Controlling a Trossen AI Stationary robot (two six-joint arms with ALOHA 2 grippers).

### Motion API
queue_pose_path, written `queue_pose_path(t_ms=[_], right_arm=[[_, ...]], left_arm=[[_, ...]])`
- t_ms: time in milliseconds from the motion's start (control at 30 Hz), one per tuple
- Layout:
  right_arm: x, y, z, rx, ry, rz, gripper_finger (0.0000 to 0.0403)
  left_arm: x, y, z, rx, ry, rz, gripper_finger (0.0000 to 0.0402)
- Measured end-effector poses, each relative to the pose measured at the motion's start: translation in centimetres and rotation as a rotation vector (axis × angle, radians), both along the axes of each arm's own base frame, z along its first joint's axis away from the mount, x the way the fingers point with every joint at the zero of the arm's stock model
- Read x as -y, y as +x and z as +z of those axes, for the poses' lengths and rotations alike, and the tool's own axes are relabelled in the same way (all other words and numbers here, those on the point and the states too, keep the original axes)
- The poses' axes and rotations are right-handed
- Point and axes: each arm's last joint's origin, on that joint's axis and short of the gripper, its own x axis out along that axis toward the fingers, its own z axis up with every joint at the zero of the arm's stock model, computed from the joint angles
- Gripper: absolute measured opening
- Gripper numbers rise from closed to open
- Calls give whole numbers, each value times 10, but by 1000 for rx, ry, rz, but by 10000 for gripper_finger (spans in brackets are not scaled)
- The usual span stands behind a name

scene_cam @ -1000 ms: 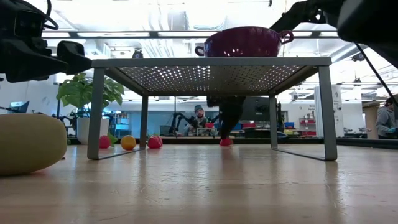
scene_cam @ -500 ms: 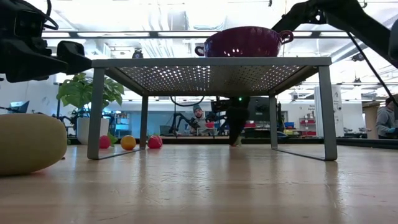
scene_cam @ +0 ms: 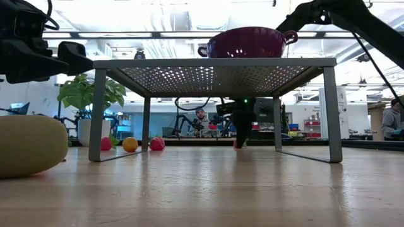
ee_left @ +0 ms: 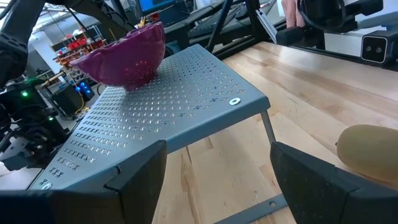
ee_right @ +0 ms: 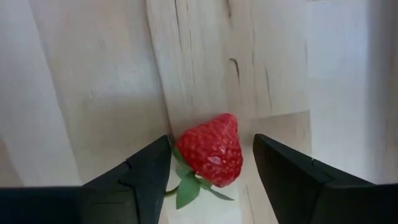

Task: Pick & Place Fruit
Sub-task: Put the strawberry in the purple strainer bowl on the shelf

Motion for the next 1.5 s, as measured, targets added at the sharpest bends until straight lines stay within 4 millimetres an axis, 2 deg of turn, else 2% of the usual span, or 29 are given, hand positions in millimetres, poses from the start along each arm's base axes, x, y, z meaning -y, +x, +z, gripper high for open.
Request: queue_pose_path(t_ms=[333,667,867,1033,1267,1500], right_arm=[[0,0,0,4,-2,0,188],[0,0,1,6,-3,0,127],[0,0,1,8,-3,-3,143],[0,0,10,23,-11,-7,147],[-1,1,47,114,-59,0,126],[-20,-4,103,285,-47,35,147]], left_arm=[[0,0,0,0,0,0,291],[0,0,0,0,0,0,291],[0,0,0,0,0,0,291],[0,0,0,0,0,0,291],[0,0,0,0,0,0,291],[0,0,0,0,0,0,291]])
